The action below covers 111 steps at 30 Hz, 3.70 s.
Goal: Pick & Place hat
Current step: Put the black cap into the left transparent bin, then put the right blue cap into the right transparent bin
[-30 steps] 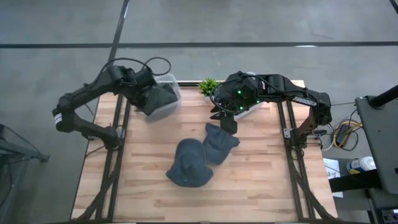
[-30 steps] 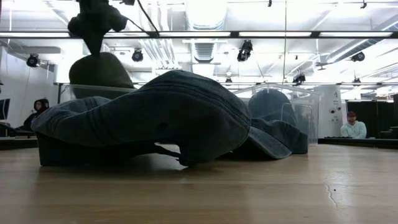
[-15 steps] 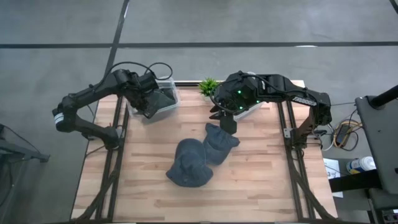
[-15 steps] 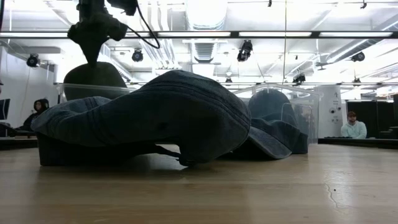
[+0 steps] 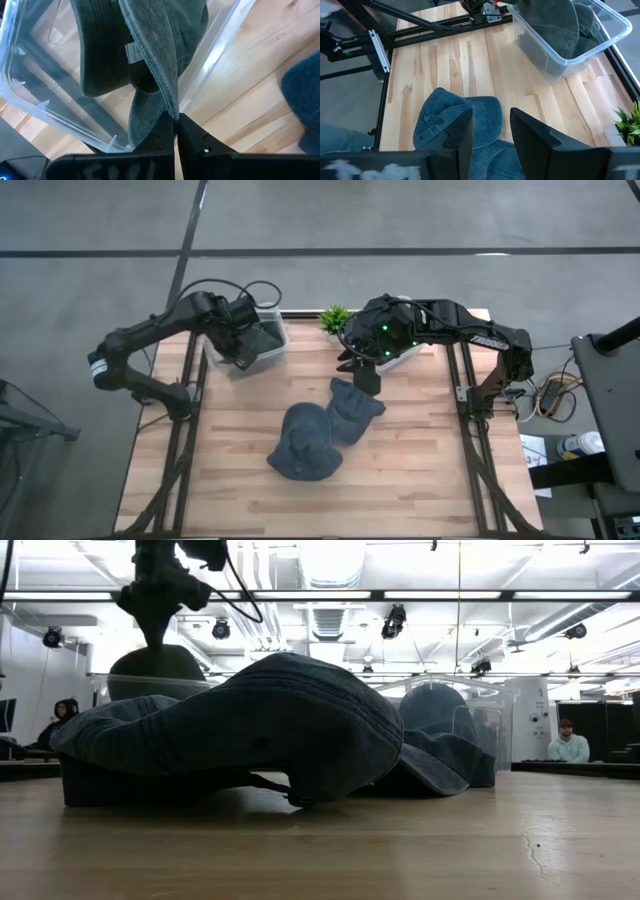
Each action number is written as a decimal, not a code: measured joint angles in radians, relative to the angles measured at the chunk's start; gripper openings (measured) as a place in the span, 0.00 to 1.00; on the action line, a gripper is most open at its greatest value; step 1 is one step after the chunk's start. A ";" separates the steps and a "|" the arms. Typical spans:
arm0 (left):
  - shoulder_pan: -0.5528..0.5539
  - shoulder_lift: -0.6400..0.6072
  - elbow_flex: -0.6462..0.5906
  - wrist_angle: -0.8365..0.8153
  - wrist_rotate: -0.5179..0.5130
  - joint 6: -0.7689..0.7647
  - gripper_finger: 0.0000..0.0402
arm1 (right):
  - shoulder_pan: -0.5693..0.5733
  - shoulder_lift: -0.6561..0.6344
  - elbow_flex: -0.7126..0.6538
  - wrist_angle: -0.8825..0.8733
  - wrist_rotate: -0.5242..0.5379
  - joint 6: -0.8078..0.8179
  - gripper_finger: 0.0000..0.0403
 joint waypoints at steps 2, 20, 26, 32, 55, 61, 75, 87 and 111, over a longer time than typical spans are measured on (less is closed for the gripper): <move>0.000 0.017 0.000 0.001 0.000 0.001 0.00 | 0.000 0.000 0.000 0.000 0.000 0.000 0.31; 0.000 0.106 0.000 0.008 0.004 -0.001 0.00 | 0.000 0.000 0.000 0.000 -0.002 0.017 0.31; 0.000 0.116 0.000 0.009 0.008 0.003 0.00 | 0.000 0.000 0.000 0.000 -0.003 0.019 0.31; 0.000 0.118 0.000 0.019 0.006 0.008 0.00 | 0.000 0.000 0.000 0.000 -0.004 0.037 0.31; 0.003 0.110 0.001 0.097 -0.322 -0.067 0.31 | 0.008 0.000 -0.002 0.000 -0.004 0.045 0.31; 0.002 0.072 0.008 0.159 -0.349 -0.023 0.32 | 0.009 0.000 -0.006 -0.001 -0.005 0.045 0.31; 0.003 -0.010 0.107 0.199 -0.427 -0.006 0.32 | 0.009 0.000 -0.006 -0.009 -0.009 0.045 0.31; -0.129 -0.202 0.199 0.504 -0.414 -0.002 0.32 | 0.009 0.000 -0.006 -0.079 -0.008 0.063 0.31; -0.668 -0.318 -0.177 0.891 -0.456 -0.107 0.32 | 0.018 -0.206 -0.262 -0.086 0.085 0.288 0.31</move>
